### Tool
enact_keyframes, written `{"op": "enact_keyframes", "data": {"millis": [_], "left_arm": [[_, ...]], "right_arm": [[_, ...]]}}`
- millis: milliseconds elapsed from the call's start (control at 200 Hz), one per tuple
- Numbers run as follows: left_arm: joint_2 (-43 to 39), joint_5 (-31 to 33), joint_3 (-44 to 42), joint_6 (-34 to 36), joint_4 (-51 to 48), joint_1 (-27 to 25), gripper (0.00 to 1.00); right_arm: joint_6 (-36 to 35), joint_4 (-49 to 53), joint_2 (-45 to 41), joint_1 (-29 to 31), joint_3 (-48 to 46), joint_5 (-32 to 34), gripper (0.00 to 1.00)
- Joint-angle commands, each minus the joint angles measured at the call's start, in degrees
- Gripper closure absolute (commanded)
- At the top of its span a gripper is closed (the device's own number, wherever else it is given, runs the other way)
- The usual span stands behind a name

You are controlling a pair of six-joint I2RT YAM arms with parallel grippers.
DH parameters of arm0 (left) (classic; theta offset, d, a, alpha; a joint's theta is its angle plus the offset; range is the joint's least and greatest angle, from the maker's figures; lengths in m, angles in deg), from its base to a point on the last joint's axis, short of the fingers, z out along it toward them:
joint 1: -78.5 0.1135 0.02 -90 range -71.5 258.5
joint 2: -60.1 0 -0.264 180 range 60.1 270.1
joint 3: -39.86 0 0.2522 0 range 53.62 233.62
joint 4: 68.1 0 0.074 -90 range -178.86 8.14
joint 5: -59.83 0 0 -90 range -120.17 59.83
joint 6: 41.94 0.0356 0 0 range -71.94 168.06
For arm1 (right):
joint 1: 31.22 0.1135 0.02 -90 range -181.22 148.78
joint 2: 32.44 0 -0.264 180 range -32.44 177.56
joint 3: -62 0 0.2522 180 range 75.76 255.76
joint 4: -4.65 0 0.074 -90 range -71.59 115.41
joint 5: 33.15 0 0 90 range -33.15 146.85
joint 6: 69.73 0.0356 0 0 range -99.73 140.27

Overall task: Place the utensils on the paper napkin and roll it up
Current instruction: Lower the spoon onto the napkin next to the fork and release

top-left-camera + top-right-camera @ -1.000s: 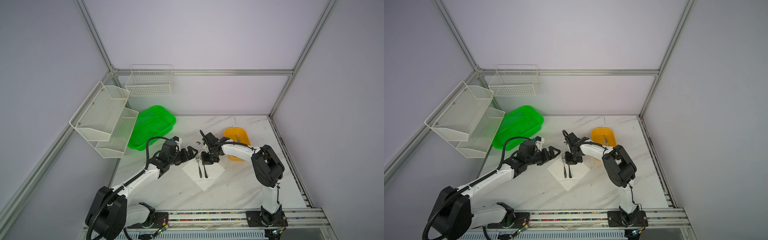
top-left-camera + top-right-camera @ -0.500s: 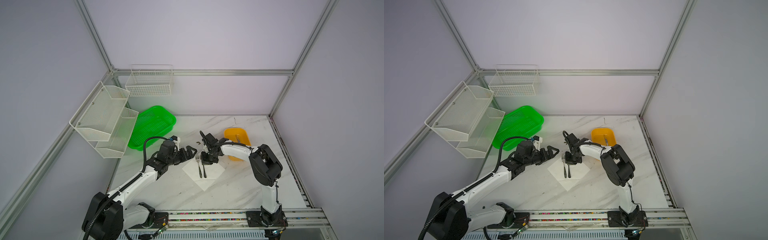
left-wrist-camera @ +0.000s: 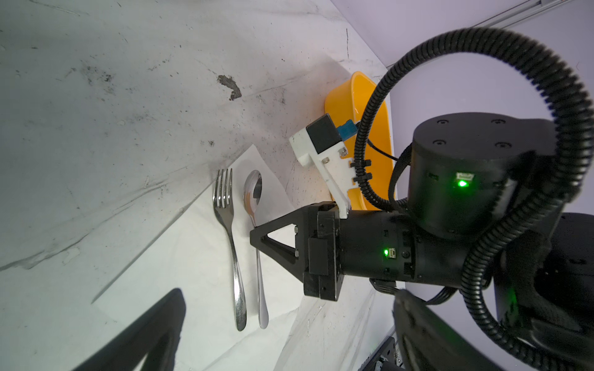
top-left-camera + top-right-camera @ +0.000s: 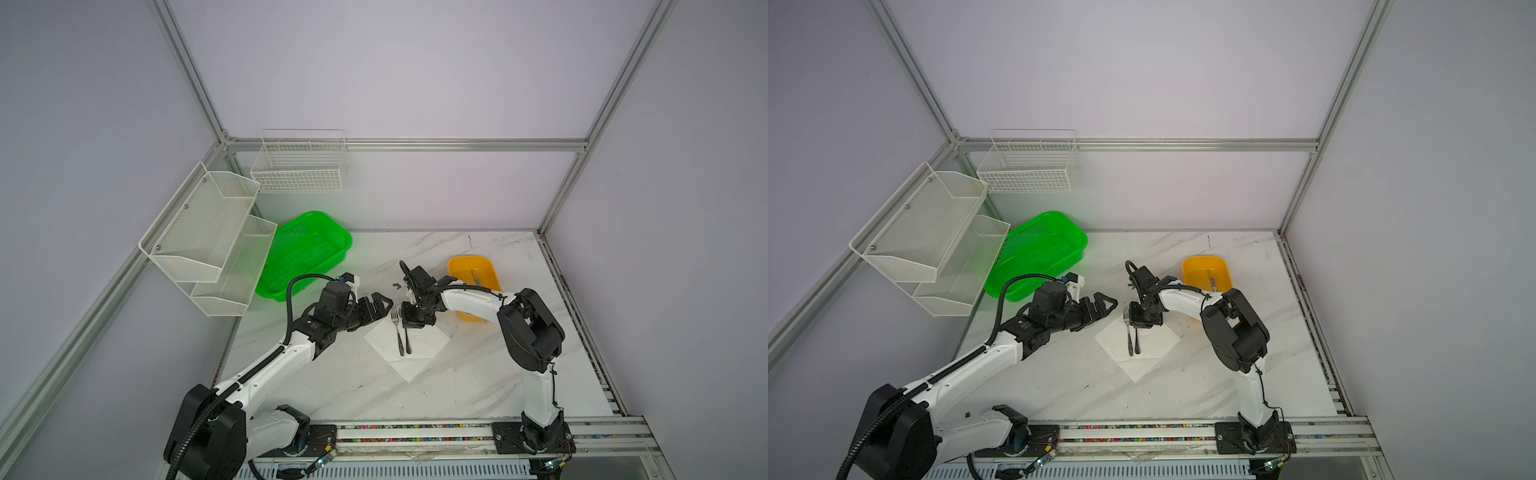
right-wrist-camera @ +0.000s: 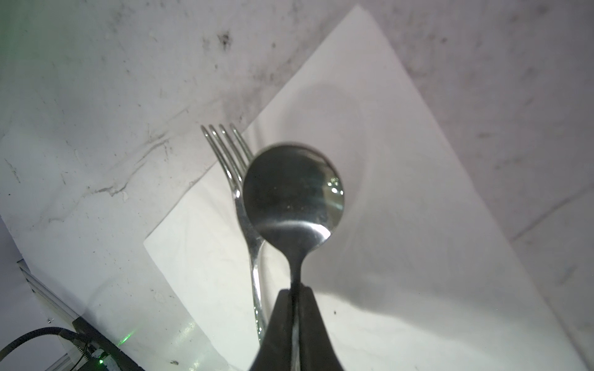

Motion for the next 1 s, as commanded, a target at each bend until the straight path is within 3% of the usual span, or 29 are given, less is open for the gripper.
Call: {"op": "enact_keyframes", "data": {"millis": [0,995], "left_arm": [[-0.93,0.39,-2.15,1.81,0.45,0.40,0.00],[1.32,-1.35,-1.29,1.55,0.62,0.41,0.00]], "right_arm": [[0.99,-0.46,0.80,0.23,0.60,1.29,0.91],[2.27,-0.13,0.98,0.75,0.25,0.93,0.88]]}}
